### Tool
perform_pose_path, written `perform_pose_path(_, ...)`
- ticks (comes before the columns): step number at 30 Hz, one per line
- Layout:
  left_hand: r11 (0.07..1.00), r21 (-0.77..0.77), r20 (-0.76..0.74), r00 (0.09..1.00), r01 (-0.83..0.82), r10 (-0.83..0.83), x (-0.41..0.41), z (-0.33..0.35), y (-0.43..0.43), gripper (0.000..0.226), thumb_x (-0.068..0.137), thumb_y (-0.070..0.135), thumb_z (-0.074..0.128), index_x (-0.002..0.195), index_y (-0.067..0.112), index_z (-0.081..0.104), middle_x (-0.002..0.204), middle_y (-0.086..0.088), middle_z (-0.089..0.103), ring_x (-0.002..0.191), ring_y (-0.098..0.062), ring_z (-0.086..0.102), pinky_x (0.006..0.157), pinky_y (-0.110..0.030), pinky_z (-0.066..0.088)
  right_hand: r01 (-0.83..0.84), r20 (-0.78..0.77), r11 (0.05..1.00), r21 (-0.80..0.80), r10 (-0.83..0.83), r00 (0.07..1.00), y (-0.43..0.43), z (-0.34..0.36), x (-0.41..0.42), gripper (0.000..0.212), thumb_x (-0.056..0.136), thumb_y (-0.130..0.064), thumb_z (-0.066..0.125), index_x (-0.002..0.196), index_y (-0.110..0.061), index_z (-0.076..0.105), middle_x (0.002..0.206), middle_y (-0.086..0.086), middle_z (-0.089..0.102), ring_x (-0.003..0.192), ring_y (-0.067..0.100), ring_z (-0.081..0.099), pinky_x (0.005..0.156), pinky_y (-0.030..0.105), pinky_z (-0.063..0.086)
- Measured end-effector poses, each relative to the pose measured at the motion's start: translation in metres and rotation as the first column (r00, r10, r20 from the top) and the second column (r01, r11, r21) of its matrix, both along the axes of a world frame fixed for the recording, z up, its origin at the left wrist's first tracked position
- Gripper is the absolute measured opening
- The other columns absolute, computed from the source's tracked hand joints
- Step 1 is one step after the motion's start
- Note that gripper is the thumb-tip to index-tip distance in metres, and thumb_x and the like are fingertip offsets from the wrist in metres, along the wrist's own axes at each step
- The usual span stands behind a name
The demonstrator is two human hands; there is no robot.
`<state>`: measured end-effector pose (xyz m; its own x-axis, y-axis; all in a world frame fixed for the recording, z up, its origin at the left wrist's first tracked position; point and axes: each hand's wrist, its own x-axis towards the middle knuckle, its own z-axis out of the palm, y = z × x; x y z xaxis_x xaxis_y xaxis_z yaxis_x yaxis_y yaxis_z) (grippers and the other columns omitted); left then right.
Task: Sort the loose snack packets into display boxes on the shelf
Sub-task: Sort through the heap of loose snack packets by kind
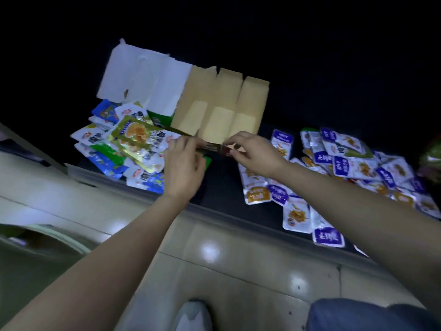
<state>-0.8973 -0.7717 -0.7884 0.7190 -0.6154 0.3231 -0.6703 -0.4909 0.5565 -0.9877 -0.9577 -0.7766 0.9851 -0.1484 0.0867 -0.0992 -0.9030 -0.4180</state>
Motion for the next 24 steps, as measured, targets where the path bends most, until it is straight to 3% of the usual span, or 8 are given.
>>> perform_pose_path(5, 0.937, 0.056, -0.075, 0.937, 0.346, -0.342, -0.061, -0.016, -0.068, 0.035, 0.081, 0.026, 0.040, 0.097, 0.012, 0.068, 0.094, -0.012, 0.062, 0.091, -0.035, 0.056, 0.078, -0.041, 0.046, 0.177, -0.125, 0.982, -0.065, -0.184, 0.975, -0.056, 0.004, -0.098, 0.028, 0.095, -0.018, 0.053, 0.120, -0.016, 0.065, 0.114, 0.009, 0.065, 0.101, 0.027, 0.061, 0.086, 0.039, 0.047)
perform_pose_path(6, 0.918, 0.103, -0.112, 0.921, 0.383, -0.372, -0.073, -0.024, -0.079, 0.041, 0.080, 0.030, 0.039, 0.101, 0.012, 0.069, 0.099, -0.014, 0.063, 0.096, -0.037, 0.057, 0.081, -0.041, 0.047, 0.212, -0.172, 0.975, -0.060, -0.220, 0.960, -0.065, 0.002, -0.117, 0.029, 0.095, -0.019, 0.052, 0.122, -0.017, 0.063, 0.117, 0.009, 0.063, 0.103, 0.028, 0.060, 0.088, 0.042, 0.048)
perform_pose_path(8, 0.865, 0.295, -0.200, 0.912, 0.405, -0.359, -0.094, -0.040, -0.096, 0.054, 0.082, 0.038, 0.042, 0.126, 0.015, 0.062, 0.130, -0.018, 0.055, 0.122, -0.041, 0.048, 0.098, -0.046, 0.043, 0.268, -0.270, 0.962, -0.049, -0.271, 0.924, -0.078, -0.006, -0.152, 0.037, 0.096, -0.022, 0.052, 0.133, -0.018, 0.055, 0.131, 0.012, 0.055, 0.116, 0.031, 0.055, 0.094, 0.044, 0.046)
perform_pose_path(10, 0.775, 0.493, -0.259, 0.917, 0.395, -0.303, -0.110, -0.056, -0.106, 0.061, 0.093, 0.048, 0.047, 0.149, 0.027, 0.037, 0.159, -0.013, 0.023, 0.146, -0.036, 0.018, 0.116, -0.047, 0.023, 0.278, -0.397, 0.956, -0.093, -0.291, 0.871, -0.083, -0.019, -0.182, 0.058, 0.095, -0.032, 0.056, 0.148, -0.020, 0.035, 0.152, 0.012, 0.034, 0.139, 0.031, 0.033, 0.110, 0.044, 0.034)
perform_pose_path(13, 0.719, 0.550, -0.277, 0.905, 0.424, -0.321, -0.128, -0.070, -0.112, 0.068, 0.096, 0.049, 0.050, 0.155, 0.032, 0.019, 0.164, -0.004, 0.002, 0.150, -0.031, -0.006, 0.121, -0.046, 0.005, 0.283, -0.572, 0.949, -0.136, -0.308, 0.760, -0.079, -0.044, -0.216, 0.094, 0.088, -0.057, 0.060, 0.156, -0.030, 0.001, 0.163, 0.000, -0.009, 0.149, 0.026, -0.004, 0.118, 0.053, 0.009)
perform_pose_path(17, 0.752, 0.428, -0.293, 0.864, 0.502, -0.410, -0.142, -0.072, -0.118, 0.066, 0.094, 0.040, 0.059, 0.152, 0.027, 0.030, 0.163, -0.002, 0.012, 0.151, -0.026, -0.001, 0.122, -0.041, 0.008, 0.343, -0.456, 0.934, -0.102, -0.350, 0.819, -0.082, -0.066, -0.230, 0.101, 0.086, -0.049, 0.067, 0.155, -0.029, -0.003, 0.161, -0.003, -0.019, 0.150, 0.021, -0.008, 0.119, 0.044, 0.002)
perform_pose_path(20, 0.779, 0.400, -0.259, 0.875, 0.483, -0.410, -0.147, -0.071, -0.124, 0.065, 0.091, 0.037, 0.064, 0.149, 0.027, 0.036, 0.163, -0.003, 0.014, 0.151, -0.024, 0.002, 0.121, -0.040, 0.010, 0.423, -0.306, 0.898, -0.126, -0.440, 0.844, -0.091, -0.065, -0.233, 0.096, 0.085, -0.035, 0.071, 0.156, -0.026, 0.007, 0.163, -0.002, -0.010, 0.148, 0.023, 0.003, 0.118, 0.040, 0.011)
perform_pose_path(24, 0.788, 0.437, -0.213, 0.902, 0.433, -0.377, -0.149, -0.070, -0.126, 0.066, 0.090, 0.041, 0.063, 0.149, 0.033, 0.034, 0.164, -0.003, 0.007, 0.150, -0.023, 0.000, 0.121, -0.047, 0.008, 0.447, -0.202, 0.883, -0.140, -0.468, 0.861, -0.093, -0.063, -0.236, 0.085, 0.084, -0.030, 0.071, 0.153, -0.021, 0.023, 0.162, 0.002, 0.011, 0.143, 0.029, 0.015, 0.115, 0.042, 0.018)
